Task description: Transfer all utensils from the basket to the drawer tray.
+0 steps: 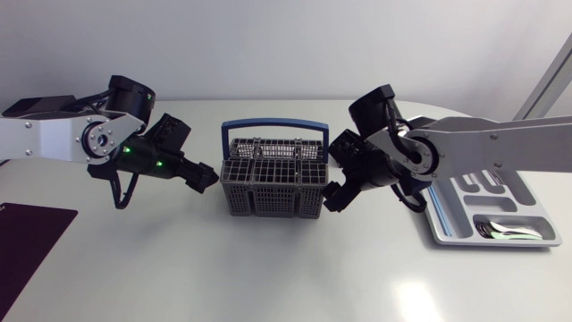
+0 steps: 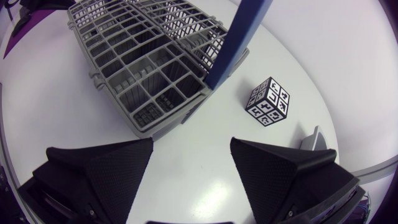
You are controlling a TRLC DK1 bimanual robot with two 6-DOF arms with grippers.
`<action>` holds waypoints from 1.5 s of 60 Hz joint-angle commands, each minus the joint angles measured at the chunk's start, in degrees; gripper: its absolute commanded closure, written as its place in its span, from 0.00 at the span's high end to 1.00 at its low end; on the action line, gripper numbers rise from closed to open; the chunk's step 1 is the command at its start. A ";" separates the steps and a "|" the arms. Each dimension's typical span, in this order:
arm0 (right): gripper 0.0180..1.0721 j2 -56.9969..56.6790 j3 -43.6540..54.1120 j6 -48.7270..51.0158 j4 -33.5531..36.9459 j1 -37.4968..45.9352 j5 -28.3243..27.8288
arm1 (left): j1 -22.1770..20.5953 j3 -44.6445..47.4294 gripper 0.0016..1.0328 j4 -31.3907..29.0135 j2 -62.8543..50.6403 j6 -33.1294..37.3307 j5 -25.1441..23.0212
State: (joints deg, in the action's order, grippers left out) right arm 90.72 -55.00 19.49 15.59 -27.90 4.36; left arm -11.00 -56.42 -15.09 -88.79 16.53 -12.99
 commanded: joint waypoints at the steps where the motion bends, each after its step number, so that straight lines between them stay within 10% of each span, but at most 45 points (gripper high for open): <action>1: 0.86 -1.77 2.00 -0.85 -0.48 0.65 0.30 | 1.95 2.20 0.95 0.06 3.01 -0.10 -0.10; 90: 0.95 -58.29 34.09 2.84 -11.38 27.46 0.74 | 15.05 25.57 0.96 6.13 46.17 -3.44 -2.91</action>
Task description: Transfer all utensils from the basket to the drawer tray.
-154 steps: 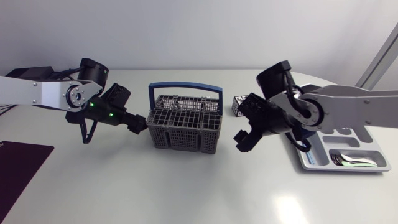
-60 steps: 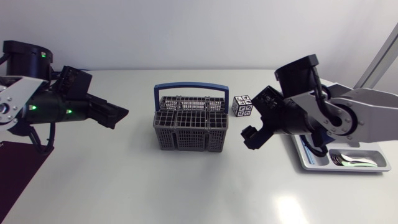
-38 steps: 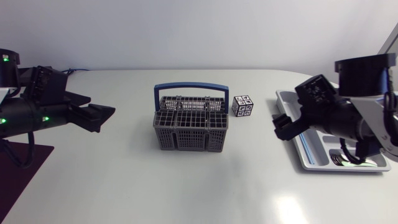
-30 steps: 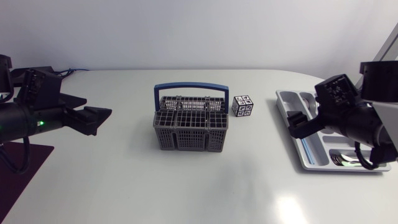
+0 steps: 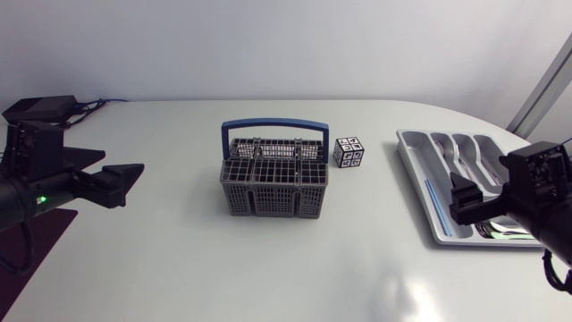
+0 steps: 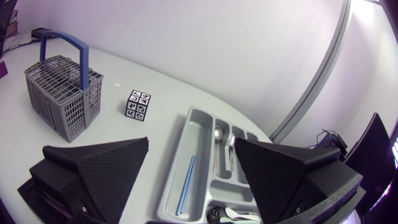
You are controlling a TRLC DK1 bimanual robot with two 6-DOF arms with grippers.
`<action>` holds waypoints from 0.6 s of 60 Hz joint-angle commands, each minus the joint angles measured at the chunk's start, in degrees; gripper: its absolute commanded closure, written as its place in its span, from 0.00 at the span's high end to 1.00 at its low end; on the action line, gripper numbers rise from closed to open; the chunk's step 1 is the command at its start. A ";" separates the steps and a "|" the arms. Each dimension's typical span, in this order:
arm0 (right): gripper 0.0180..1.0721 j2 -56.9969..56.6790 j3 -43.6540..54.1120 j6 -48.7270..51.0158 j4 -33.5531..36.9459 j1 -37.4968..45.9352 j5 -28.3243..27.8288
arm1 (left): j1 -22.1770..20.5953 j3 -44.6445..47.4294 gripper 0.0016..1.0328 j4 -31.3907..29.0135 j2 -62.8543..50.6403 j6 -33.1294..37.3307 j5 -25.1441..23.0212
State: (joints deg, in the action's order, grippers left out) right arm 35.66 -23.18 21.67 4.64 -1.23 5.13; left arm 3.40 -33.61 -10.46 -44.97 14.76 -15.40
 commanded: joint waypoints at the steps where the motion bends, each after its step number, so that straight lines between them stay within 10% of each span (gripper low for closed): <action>1: 0.95 -3.84 2.61 0.65 -0.43 0.71 0.06 | 0.73 3.19 0.96 2.02 2.78 -2.11 -0.51; 36: 0.95 -21.26 13.88 -10.42 -2.47 1.15 -2.25 | 0.79 16.41 0.95 8.92 21.16 -6.83 4.30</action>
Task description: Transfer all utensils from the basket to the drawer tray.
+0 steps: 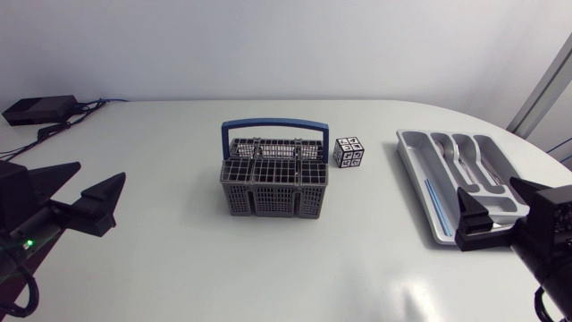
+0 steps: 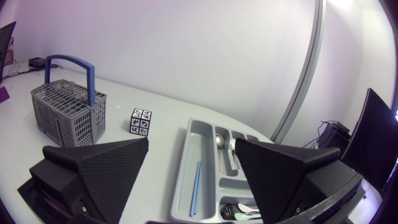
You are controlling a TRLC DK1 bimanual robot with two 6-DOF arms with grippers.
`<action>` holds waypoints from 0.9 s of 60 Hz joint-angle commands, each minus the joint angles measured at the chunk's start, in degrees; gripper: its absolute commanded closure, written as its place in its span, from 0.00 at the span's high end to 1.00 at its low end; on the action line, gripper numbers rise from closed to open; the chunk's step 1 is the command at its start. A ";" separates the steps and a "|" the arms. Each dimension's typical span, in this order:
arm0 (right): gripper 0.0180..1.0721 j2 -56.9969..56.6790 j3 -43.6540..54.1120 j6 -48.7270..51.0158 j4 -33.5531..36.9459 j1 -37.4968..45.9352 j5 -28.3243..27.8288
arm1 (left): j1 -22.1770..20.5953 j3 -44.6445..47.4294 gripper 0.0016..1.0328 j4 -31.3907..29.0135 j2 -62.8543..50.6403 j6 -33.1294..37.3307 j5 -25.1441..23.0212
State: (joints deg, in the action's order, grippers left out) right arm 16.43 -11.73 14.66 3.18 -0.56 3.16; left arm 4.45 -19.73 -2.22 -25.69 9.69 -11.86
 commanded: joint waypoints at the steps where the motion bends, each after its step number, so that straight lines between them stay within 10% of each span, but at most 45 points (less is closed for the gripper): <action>1: 0.95 -2.61 2.80 -3.86 -1.10 0.47 -0.39 | -0.36 2.95 0.95 0.71 2.46 -1.95 1.03; 54: 0.95 -16.43 11.73 -14.66 -3.18 0.56 -3.16 | -4.45 19.73 0.95 2.22 25.69 -9.69 11.86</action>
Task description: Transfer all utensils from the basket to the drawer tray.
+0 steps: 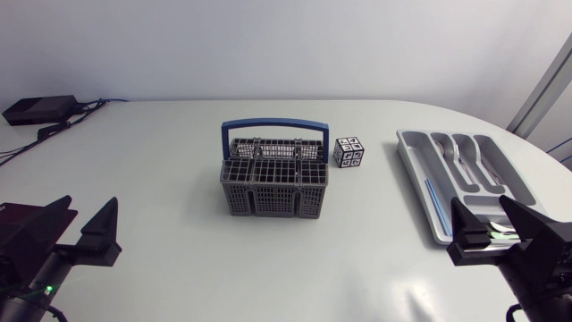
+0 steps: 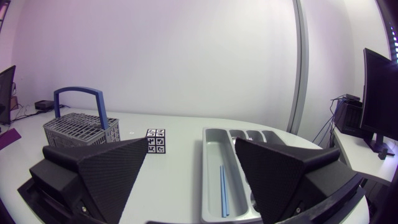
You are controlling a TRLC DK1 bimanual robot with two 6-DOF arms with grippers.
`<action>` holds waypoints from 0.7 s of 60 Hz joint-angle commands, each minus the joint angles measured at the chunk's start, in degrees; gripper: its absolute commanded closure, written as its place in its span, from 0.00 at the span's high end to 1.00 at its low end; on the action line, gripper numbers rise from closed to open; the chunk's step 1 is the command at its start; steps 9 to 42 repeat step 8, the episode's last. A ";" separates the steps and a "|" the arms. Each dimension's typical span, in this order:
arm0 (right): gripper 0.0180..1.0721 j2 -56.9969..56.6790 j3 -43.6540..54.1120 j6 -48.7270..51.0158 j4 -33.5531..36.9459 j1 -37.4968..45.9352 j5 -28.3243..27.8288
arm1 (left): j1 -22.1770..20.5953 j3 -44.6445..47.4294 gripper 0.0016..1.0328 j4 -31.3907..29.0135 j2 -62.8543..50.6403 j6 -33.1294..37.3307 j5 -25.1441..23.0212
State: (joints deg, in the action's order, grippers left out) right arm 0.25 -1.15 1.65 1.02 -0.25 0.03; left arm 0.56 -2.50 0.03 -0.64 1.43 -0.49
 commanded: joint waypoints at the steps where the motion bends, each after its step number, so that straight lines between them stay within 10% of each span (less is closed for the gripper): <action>1: 0.95 -0.25 1.15 -1.65 -1.02 0.25 -0.03 | -0.56 2.50 0.95 -0.03 0.64 -1.43 0.49; 42: 0.95 -0.25 1.15 -1.65 -1.02 0.25 -0.03 | -0.56 2.50 0.95 -0.03 0.64 -1.43 0.49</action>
